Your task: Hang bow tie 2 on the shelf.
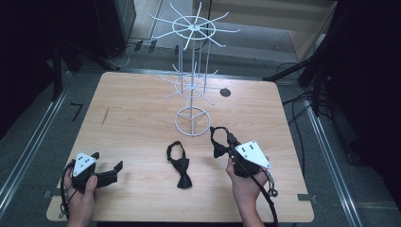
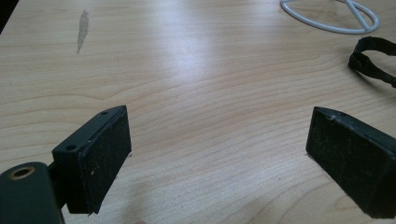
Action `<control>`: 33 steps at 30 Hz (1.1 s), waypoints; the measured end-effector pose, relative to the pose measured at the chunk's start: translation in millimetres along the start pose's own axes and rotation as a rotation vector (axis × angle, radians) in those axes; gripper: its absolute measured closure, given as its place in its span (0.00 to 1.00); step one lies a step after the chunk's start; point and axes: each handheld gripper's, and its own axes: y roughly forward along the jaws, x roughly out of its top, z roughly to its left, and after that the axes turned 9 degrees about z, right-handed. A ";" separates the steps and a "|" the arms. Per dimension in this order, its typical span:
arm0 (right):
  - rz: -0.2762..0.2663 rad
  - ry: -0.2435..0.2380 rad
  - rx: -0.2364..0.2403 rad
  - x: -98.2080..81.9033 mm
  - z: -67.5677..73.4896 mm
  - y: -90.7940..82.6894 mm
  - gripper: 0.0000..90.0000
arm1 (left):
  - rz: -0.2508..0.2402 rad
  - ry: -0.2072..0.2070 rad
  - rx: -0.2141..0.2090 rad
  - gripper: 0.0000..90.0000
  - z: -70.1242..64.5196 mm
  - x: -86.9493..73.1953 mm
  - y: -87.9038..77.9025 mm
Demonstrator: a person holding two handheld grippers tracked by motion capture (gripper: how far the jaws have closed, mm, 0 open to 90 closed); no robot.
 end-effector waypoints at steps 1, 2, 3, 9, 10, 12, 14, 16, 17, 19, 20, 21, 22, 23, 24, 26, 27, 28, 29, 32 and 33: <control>-0.006 0.000 0.003 2.3 0.6 -0.1 1.00 | 0.000 0.000 0.000 0.08 0.0 0.0 0.0; -0.011 -0.006 0.004 3.8 0.6 0.1 1.00 | 0.000 -0.001 0.000 0.08 0.1 0.0 0.0; -0.013 -0.010 0.006 6.0 1.2 -0.1 1.00 | 0.000 -0.001 0.000 0.08 0.1 0.0 0.0; -0.042 -0.021 0.010 20.7 3.1 -0.4 1.00 | 0.001 -0.001 -0.001 0.08 0.1 0.0 0.1; -0.044 -0.019 0.010 23.1 3.4 -0.7 1.00 | 0.000 -0.001 -0.001 0.08 0.0 0.0 0.1; -0.052 -0.023 0.013 27.4 4.0 -1.0 1.00 | -0.002 -0.003 -0.001 0.08 0.0 0.0 0.0; -0.059 -0.031 0.014 32.9 5.7 -1.6 1.00 | -0.002 -0.003 -0.001 0.08 0.2 -0.1 -0.2; -0.061 -0.030 0.015 34.7 6.2 -1.8 1.00 | -0.003 -0.004 -0.001 0.08 0.3 -0.1 -0.3; -0.062 -0.031 0.015 36.5 6.4 -2.1 1.00 | -0.002 -0.002 -0.002 0.08 0.5 -0.2 -0.3; -0.069 -0.036 0.013 40.3 6.1 -2.6 1.00 | -0.004 -0.003 -0.004 0.08 0.4 -0.2 -0.3; -0.075 -0.034 0.012 44.1 5.9 -3.2 1.00 | -0.005 -0.004 -0.003 0.08 0.3 -0.3 -0.4; -0.075 -0.034 0.012 44.1 5.9 -3.2 1.00 | -0.005 -0.004 -0.003 0.08 0.3 -0.3 -0.4; -0.076 -0.035 0.015 45.9 5.7 -3.4 1.00 | -0.005 -0.004 -0.002 0.08 0.3 -0.4 -0.6; -0.079 -0.041 0.013 47.7 5.2 -3.4 1.00 | -0.008 -0.004 -0.002 0.08 0.3 -0.5 -0.8; -0.081 -0.042 0.013 49.4 5.3 -3.4 1.00 | -0.012 -0.005 -0.004 0.08 0.3 -0.7 -0.9; -0.086 -0.044 0.018 53.4 5.7 -3.4 1.00 | -0.016 -0.004 -0.002 0.08 0.2 -1.0 -1.4; -0.092 -0.051 0.018 56.8 5.8 -3.3 1.00 | -0.018 -0.002 -0.002 0.08 0.2 -1.1 -1.6; -0.092 -0.051 0.018 56.8 5.8 -3.3 1.00 | -0.018 -0.002 -0.002 0.08 0.2 -1.1 -1.6; -0.096 -0.051 0.018 58.8 6.0 -3.2 1.00 | -0.018 -0.001 -0.002 0.08 0.4 -1.1 -1.7; -0.105 -0.057 0.016 64.2 7.2 -2.8 1.00 | -0.019 -0.003 -0.003 0.08 0.6 -1.2 -1.8; -0.106 -0.060 0.016 65.2 7.0 -2.5 1.00 | -0.018 -0.003 -0.005 0.08 0.7 -1.2 -1.9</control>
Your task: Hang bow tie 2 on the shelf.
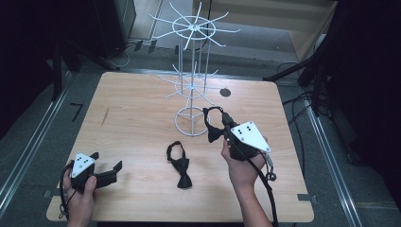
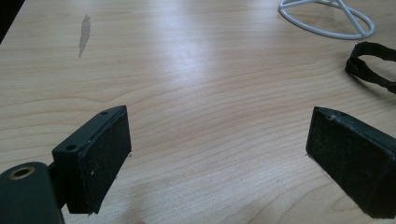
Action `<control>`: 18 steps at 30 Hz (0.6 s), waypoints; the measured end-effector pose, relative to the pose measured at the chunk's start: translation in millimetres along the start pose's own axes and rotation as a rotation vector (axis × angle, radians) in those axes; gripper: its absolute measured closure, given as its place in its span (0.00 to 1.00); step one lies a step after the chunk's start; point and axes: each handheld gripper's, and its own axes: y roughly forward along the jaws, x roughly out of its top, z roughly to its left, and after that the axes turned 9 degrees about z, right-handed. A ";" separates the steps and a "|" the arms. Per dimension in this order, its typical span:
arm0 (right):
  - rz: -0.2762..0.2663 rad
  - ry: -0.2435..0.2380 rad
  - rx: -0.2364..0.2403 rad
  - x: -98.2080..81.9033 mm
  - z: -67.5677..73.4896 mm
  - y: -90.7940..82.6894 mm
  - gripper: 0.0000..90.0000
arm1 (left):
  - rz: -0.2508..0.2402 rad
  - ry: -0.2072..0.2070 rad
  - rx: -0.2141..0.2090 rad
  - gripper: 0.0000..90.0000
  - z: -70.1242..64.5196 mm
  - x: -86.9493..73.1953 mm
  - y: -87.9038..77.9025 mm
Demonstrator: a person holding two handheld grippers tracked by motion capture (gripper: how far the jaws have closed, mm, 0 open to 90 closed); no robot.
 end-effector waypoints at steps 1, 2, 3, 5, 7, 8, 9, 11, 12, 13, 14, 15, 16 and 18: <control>0.000 0.002 -0.001 1.1 0.2 0.8 1.00 | -0.001 0.000 0.001 0.08 0.0 0.0 -0.1; -0.001 -0.004 -0.002 2.1 -0.3 1.9 1.00 | -0.002 0.000 0.002 0.08 -0.1 -0.1 -0.2; -0.001 0.001 -0.001 3.2 -0.5 3.3 1.00 | -0.002 0.001 0.002 0.08 -0.1 -0.1 -0.2; 0.000 0.003 -0.001 4.9 -1.6 5.2 1.00 | -0.020 -0.003 0.000 0.08 -0.6 -0.9 -0.6; -0.004 0.015 0.006 6.9 -3.6 7.1 1.00 | -0.045 0.001 0.011 0.08 -0.4 -1.8 -2.3; -0.008 0.016 0.007 8.0 -4.7 8.0 1.00 | -0.062 0.002 0.008 0.08 -0.2 -2.3 -2.9; -0.008 0.017 0.006 9.1 -5.5 8.8 1.00 | -0.074 0.003 0.008 0.08 -0.2 -2.7 -3.4; -0.006 0.020 0.015 11.0 -6.8 11.3 1.00 | -0.091 0.011 -0.003 0.08 -0.1 -3.1 -4.3; -0.002 0.020 0.020 11.8 -7.3 12.9 1.00 | -0.105 0.011 -0.013 0.08 -0.2 -3.4 -4.8; 0.002 0.021 0.025 12.4 -7.5 14.6 1.00 | -0.118 0.014 -0.018 0.08 -0.3 -3.7 -5.2; 0.003 0.019 0.027 13.1 -8.2 16.7 1.00 | -0.126 0.018 -0.025 0.08 -0.3 -3.9 -5.9; 0.005 0.022 0.032 13.6 -8.6 18.7 1.00 | -0.134 0.022 -0.036 0.08 -0.4 -4.1 -6.0; 0.008 0.022 0.034 14.2 -9.2 20.8 1.00 | -0.139 0.037 -0.033 0.08 -0.3 -4.5 -6.0; 0.018 0.033 0.036 14.9 -10.2 25.1 1.00 | -0.140 0.037 -0.028 0.08 -0.6 -4.6 -5.5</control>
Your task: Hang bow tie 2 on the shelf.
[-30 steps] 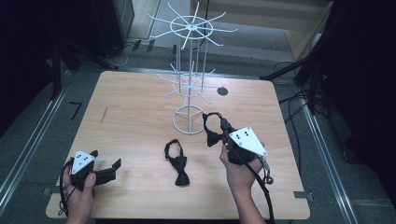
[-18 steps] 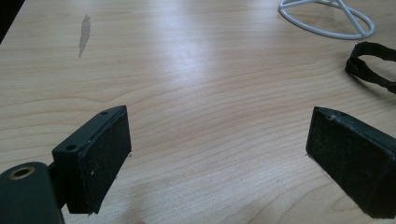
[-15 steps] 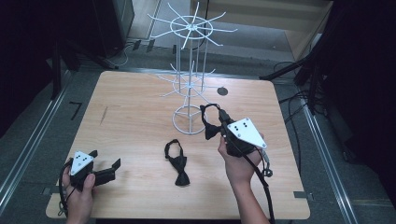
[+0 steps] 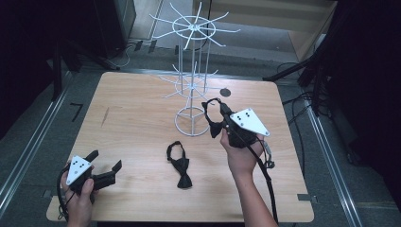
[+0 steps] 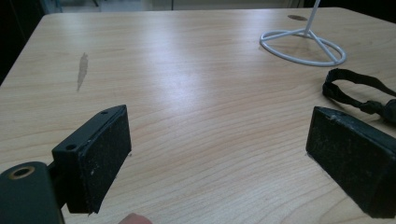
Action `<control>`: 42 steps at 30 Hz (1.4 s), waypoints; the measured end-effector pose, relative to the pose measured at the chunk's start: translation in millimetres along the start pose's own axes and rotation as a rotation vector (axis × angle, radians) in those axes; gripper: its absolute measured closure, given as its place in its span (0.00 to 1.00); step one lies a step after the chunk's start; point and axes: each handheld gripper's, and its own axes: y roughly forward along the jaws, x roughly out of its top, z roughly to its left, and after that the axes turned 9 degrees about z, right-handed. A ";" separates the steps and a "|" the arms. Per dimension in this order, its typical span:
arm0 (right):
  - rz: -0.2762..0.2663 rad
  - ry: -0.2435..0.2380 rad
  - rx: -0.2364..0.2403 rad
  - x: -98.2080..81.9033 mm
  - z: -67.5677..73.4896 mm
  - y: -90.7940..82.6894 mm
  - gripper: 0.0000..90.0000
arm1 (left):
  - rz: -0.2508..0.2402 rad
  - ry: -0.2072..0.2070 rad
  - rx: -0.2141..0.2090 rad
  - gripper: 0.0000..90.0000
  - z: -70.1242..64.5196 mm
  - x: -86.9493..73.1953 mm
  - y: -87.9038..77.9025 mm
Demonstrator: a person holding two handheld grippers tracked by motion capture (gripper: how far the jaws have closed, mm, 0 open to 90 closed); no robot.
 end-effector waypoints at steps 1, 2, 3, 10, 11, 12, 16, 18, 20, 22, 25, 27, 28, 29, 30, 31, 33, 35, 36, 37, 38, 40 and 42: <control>-0.002 -0.004 -0.002 0.4 -1.5 2.5 1.00 | 0.001 -0.002 0.000 0.08 0.5 0.1 0.1; 0.001 0.002 0.001 0.8 -2.2 4.8 1.00 | 0.002 -0.010 -0.002 0.08 1.0 0.1 0.1; 0.008 0.005 0.004 1.4 -3.0 7.6 1.00 | 0.003 -0.013 -0.003 0.08 1.4 0.1 0.0; 0.021 0.042 0.061 2.7 -12.4 23.4 1.00 | 0.018 -0.043 -0.007 0.08 3.8 0.7 0.7; 0.026 0.050 0.074 2.7 -13.3 26.1 1.00 | 0.019 -0.046 -0.005 0.08 4.0 0.8 0.8; 0.026 0.050 0.079 2.7 -13.9 27.8 1.00 | 0.020 -0.050 -0.003 0.09 4.1 0.8 1.0; 0.039 0.061 0.093 2.2 -16.1 35.8 1.00 | 0.020 -0.051 -0.003 0.09 4.1 0.9 1.1; 0.047 0.069 0.100 2.0 -17.3 41.4 1.00 | 0.022 -0.051 -0.004 0.09 4.1 0.9 1.2; 0.050 0.069 0.099 1.9 -17.5 42.5 1.00 | 0.026 -0.048 -0.004 0.09 4.2 1.1 1.3; 0.056 0.072 0.106 1.7 -17.5 45.2 1.00 | 0.027 -0.048 -0.005 0.09 4.3 1.1 1.5; 0.063 0.067 0.109 1.3 -16.9 49.5 1.00 | 0.027 -0.050 -0.003 0.09 4.4 1.2 1.7; 0.067 0.067 0.114 1.4 -16.2 51.3 1.00 | 0.029 -0.050 -0.004 0.09 4.6 1.3 1.6; 0.069 0.068 0.117 1.6 -15.9 52.1 1.00 | 0.030 -0.051 -0.004 0.09 4.6 1.3 1.6; 0.068 0.069 0.120 1.5 -15.5 53.0 1.00 | 0.030 -0.051 -0.004 0.09 4.6 1.3 1.6; 0.069 0.069 0.122 1.3 -15.2 54.0 1.00 | 0.031 -0.051 -0.004 0.09 4.6 1.3 1.6; 0.073 0.071 0.124 1.0 -14.8 55.0 1.00 | 0.031 -0.051 -0.004 0.09 4.5 1.3 1.7; 0.076 0.071 0.124 0.3 -13.7 57.3 1.00 | 0.030 -0.050 -0.003 0.09 4.4 1.3 1.7; 0.080 0.074 0.126 -0.3 -12.9 59.3 1.00 | 0.031 -0.050 -0.003 0.09 4.3 1.3 1.6; 0.081 0.074 0.129 -0.5 -12.7 60.3 1.00 | 0.032 -0.050 -0.003 0.09 4.3 1.3 1.6; 0.081 0.076 0.132 -0.9 -12.7 61.1 1.00 | 0.033 -0.050 -0.004 0.09 4.4 1.3 1.6; 0.080 0.084 0.142 -1.2 -12.9 61.8 1.00 | 0.033 -0.051 -0.004 0.09 4.4 1.3 1.7; 0.082 0.086 0.144 -1.8 -13.3 63.5 1.00 | 0.034 -0.050 -0.004 0.09 4.4 1.4 1.7; 0.088 0.094 0.149 -2.7 -14.4 65.3 1.00 | 0.034 -0.050 -0.003 0.09 4.4 1.4 1.7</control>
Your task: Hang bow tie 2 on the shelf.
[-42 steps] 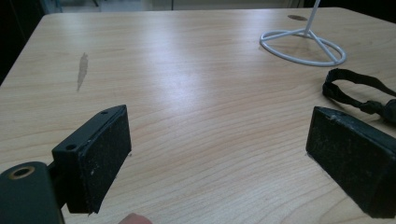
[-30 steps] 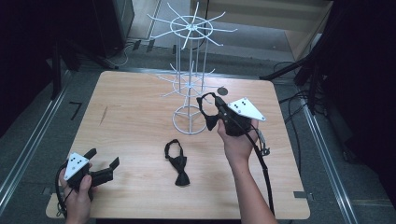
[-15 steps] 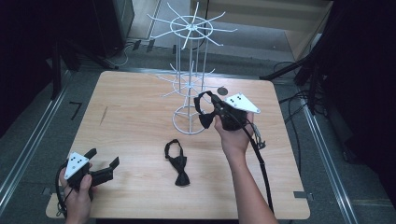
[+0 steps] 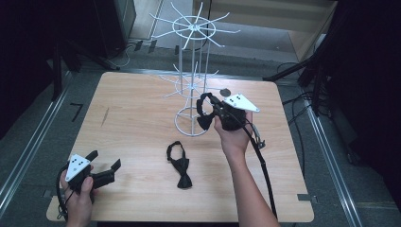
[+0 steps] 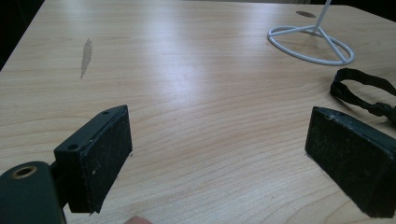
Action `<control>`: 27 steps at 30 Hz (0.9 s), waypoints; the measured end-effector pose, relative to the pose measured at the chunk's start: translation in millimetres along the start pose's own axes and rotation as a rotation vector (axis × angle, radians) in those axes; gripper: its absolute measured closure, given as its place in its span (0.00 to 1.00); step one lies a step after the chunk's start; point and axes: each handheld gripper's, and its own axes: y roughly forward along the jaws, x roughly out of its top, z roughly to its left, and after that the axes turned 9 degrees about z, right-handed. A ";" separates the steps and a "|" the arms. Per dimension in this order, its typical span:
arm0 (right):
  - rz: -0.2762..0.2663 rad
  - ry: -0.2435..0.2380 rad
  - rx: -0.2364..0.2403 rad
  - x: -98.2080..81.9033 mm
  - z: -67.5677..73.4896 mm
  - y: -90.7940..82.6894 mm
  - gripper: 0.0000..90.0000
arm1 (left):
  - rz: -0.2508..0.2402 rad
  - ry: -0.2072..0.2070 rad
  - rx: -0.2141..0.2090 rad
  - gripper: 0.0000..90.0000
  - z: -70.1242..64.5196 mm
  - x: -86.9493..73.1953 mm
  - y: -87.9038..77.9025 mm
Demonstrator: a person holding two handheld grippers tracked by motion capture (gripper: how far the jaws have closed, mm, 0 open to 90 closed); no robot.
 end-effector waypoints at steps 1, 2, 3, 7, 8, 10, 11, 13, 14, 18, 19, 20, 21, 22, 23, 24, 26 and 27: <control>0.000 0.000 0.000 0.0 0.0 0.0 1.00 | 0.000 0.000 0.000 0.09 0.0 0.0 0.0; 0.000 -0.001 -0.001 -0.2 -0.3 0.3 1.00 | 0.000 0.000 0.000 0.09 0.0 0.0 0.0; 0.001 0.001 0.000 -0.3 -0.4 0.5 1.00 | 0.001 0.000 0.000 0.09 0.1 0.0 0.0; 0.003 -0.002 -0.008 -1.5 1.0 1.0 0.94 | 0.001 0.000 -0.001 0.09 0.1 0.0 0.0; 0.004 -0.002 -0.006 -1.8 1.2 0.9 0.91 | 0.000 0.001 -0.001 0.09 0.1 0.0 0.0; -0.002 0.004 -0.002 -2.7 1.9 -0.3 0.84 | 0.000 0.001 -0.001 0.09 0.1 0.0 0.0; -0.006 0.004 0.000 -3.0 1.5 -0.8 0.83 | 0.000 0.000 -0.002 0.09 0.1 0.0 0.0; -0.006 0.015 0.004 -4.0 0.5 -2.7 0.80 | 0.001 0.000 -0.002 0.09 0.1 0.0 0.0; -0.008 0.019 0.002 -4.8 -0.2 -3.7 0.79 | -0.001 0.000 -0.001 0.09 0.1 0.0 0.1; -0.010 0.030 0.003 -9.0 -2.8 -9.2 0.77 | 0.000 0.001 -0.001 0.09 0.0 0.0 0.0; -0.009 0.034 0.007 -12.0 -3.2 -13.0 0.77 | 0.000 0.001 -0.001 0.09 0.0 0.0 0.0; -0.009 0.034 0.007 -12.0 -3.2 -13.0 0.77 | 0.000 0.001 0.000 0.09 0.0 0.0 0.0; -0.010 0.029 0.005 -13.7 -3.3 -14.9 0.77 | 0.000 0.000 0.000 0.09 -0.1 0.0 0.0; -0.008 0.028 0.001 -15.3 -2.8 -16.9 0.77 | 0.000 0.002 0.001 0.09 -0.2 0.0 0.0; -0.007 0.020 -0.006 -16.8 -2.2 -18.9 0.76 | 0.000 0.002 0.001 0.09 -0.4 0.0 0.1; -0.005 0.006 -0.006 -19.6 0.1 -22.5 0.76 | 0.000 0.002 0.001 0.09 -0.5 0.0 0.1; -0.001 -0.004 -0.004 -22.7 3.6 -26.1 0.76 | 0.000 0.003 0.001 0.09 -0.6 0.0 0.2; -0.001 -0.004 -0.004 -22.7 3.6 -26.1 0.76 | 0.000 0.003 0.001 0.09 -0.6 0.0 0.2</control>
